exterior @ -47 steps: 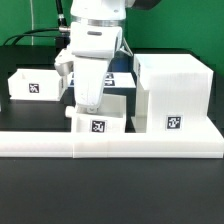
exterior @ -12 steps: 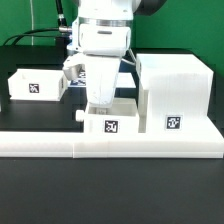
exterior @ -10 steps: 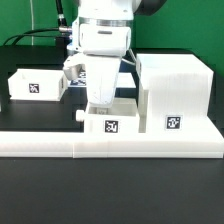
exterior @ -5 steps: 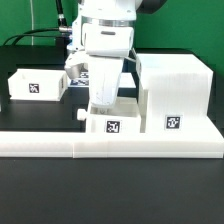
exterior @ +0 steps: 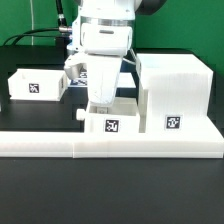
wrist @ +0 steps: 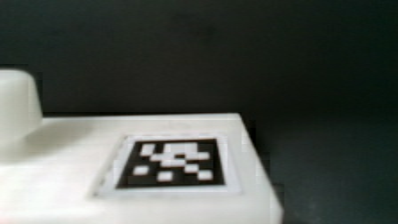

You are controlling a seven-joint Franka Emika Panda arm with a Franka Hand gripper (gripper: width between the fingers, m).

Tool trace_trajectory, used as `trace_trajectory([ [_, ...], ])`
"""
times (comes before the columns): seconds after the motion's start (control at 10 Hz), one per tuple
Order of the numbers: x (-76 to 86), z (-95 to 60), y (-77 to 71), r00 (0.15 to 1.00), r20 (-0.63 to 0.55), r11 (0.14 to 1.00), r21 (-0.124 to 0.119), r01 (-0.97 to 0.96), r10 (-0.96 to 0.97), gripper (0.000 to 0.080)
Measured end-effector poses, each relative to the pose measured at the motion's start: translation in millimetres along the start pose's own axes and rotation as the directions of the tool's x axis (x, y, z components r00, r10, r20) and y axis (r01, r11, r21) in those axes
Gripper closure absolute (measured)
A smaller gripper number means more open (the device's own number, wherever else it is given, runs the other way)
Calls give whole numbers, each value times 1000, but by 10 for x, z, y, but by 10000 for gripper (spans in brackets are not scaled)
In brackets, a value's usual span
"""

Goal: Assemble drawer

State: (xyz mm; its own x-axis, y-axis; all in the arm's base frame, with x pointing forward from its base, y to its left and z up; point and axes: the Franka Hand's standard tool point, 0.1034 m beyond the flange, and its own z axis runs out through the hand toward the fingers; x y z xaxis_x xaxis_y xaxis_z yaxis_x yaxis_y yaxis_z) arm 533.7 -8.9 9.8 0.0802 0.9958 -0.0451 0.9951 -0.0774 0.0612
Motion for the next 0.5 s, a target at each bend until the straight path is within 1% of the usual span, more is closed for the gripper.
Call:
trace_trajectory([
  [0.1,4,-6,-5,1000,2,1000,8,-2,2,757],
  [0.4,4,-3,-9,1000,3,1000,10,-6,6,757],
  [0.5,10,-26,-14,1000,9,999,27,-19,18,757],
])
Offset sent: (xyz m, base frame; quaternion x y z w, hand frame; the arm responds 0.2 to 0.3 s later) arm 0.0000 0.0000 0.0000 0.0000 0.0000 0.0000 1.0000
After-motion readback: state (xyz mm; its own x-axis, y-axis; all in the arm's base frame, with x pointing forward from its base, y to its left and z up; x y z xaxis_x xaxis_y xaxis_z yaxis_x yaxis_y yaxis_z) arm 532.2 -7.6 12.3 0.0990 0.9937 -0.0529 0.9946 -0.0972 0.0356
